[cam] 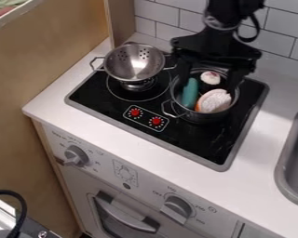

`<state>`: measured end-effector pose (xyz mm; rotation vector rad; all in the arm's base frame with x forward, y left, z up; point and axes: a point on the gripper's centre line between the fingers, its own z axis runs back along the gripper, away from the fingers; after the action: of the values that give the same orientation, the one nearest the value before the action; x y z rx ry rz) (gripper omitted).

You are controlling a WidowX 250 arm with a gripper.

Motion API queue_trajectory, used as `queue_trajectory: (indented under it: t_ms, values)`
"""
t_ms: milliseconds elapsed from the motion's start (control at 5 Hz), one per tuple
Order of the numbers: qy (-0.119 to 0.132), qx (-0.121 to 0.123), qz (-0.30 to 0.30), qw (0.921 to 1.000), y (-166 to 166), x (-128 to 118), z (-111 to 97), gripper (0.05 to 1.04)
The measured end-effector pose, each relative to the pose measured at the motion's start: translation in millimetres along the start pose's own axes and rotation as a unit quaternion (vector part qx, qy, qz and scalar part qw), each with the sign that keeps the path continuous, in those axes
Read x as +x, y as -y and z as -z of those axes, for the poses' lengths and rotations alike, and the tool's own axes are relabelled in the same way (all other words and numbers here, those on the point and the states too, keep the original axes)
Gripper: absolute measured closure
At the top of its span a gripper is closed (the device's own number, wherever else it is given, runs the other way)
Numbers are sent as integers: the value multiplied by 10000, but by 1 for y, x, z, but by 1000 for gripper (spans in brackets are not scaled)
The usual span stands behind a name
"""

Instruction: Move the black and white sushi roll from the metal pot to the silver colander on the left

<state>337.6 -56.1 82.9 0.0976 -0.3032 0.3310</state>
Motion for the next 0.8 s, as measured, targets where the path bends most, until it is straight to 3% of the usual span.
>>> queue_trajectory:
  t_ms: [200, 800]
  values:
    - [150, -37, 134, 9998, 4, 10, 0, 86]
    - [172, -47, 138, 9997, 5, 11, 0, 86]
